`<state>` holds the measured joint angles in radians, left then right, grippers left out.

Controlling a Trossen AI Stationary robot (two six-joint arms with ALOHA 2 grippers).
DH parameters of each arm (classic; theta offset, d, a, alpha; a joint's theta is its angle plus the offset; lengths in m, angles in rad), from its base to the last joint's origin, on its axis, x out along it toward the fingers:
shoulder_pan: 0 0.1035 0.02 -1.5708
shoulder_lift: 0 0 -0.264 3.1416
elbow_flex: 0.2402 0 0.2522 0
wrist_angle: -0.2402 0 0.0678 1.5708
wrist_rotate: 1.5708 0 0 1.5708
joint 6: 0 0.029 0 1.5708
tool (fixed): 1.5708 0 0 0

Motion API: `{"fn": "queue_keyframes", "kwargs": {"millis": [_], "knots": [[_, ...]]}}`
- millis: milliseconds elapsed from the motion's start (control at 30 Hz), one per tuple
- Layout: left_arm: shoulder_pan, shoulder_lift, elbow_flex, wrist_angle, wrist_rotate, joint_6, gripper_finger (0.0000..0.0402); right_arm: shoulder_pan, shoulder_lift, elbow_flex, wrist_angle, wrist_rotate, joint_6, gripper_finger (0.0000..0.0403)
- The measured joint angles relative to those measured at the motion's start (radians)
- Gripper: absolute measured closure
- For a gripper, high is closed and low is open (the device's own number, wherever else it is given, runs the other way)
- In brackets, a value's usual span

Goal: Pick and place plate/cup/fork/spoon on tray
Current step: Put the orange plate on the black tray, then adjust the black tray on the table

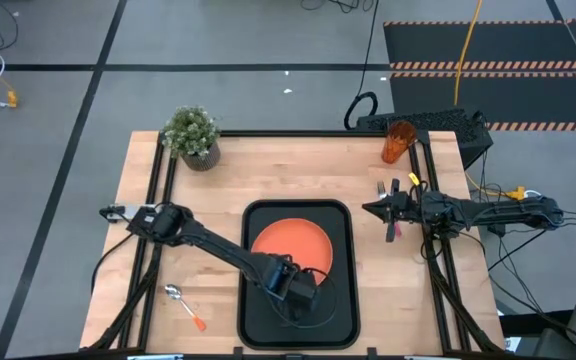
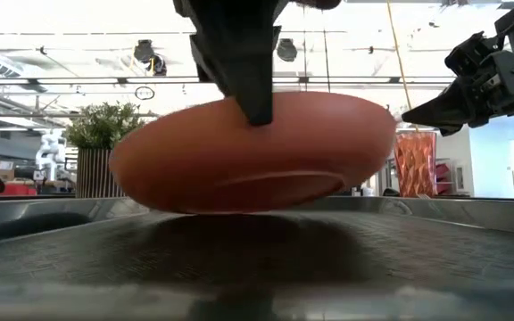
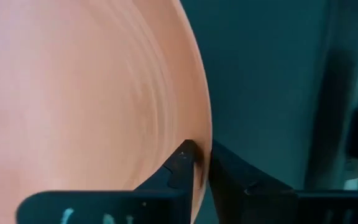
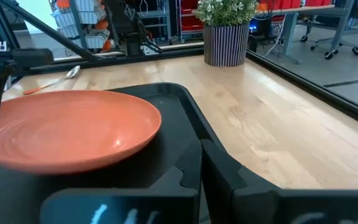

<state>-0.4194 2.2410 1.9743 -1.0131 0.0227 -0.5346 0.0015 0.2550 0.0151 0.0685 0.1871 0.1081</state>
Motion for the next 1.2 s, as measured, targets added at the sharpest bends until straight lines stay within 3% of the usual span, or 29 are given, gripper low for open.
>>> {"fn": "queue_keyframes", "kwargs": {"millis": [500,967,1067,1200], "knots": [[0.02,0.0,0.0,0.043,-0.005,0.017,0.0274,0.0,0.0,0.0,-0.007,-0.002,0.011,0.0403],[0.012,0.0,0.0,0.046,-0.002,-0.025,0.0266,0.0,0.0,0.0,-0.015,-0.004,0.019,0.0403],[0.005,-0.001,0.0,0.046,0.064,-0.097,0.0266,0.0,0.0,0.0,-0.021,-0.005,0.034,0.0403],[-0.013,-0.001,0.0,0.046,0.236,-0.204,0.0266,0.0,0.0,0.0,-0.022,-0.005,0.034,0.0403]]}}
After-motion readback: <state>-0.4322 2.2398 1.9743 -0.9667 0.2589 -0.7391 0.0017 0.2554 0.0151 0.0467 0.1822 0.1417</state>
